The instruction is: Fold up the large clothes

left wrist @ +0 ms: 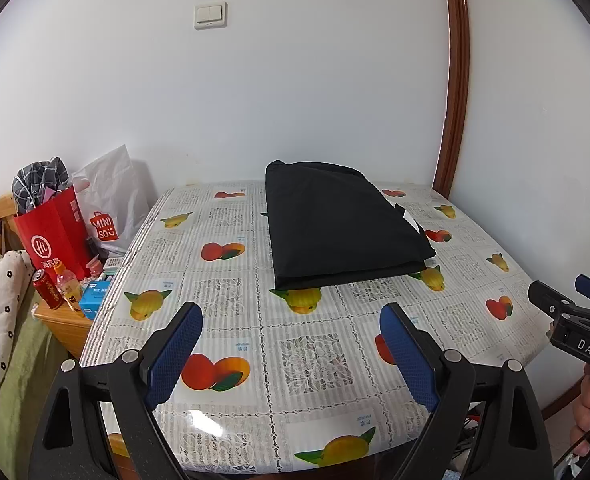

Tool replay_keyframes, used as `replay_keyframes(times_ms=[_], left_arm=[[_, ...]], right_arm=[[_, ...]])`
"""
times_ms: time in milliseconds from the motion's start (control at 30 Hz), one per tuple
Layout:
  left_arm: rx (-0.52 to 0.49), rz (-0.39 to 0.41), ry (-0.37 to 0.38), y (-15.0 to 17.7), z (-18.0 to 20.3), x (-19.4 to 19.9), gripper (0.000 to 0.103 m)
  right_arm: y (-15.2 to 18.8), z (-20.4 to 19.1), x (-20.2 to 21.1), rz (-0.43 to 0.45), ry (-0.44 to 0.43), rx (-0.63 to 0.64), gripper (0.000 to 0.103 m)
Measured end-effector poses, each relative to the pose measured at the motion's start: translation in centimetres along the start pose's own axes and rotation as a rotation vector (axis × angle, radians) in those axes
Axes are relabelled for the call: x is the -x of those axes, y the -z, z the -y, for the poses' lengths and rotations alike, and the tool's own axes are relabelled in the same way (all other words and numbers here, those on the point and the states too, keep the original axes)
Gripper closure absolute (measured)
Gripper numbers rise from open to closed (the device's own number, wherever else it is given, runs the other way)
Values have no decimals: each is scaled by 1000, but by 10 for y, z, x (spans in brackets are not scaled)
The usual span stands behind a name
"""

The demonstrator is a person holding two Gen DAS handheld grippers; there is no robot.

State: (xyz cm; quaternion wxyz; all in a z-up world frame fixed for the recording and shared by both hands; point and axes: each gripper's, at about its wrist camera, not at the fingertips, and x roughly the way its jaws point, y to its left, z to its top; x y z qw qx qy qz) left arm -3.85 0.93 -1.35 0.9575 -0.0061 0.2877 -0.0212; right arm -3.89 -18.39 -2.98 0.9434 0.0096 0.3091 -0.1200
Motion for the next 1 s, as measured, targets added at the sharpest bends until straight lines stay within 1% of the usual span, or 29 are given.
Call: replay_keyframes(times_ms=[1000], left_arm=[[3, 1, 6, -1, 4, 3, 13]], right_arm=[[-1, -1, 1, 0, -3, 1, 4]])
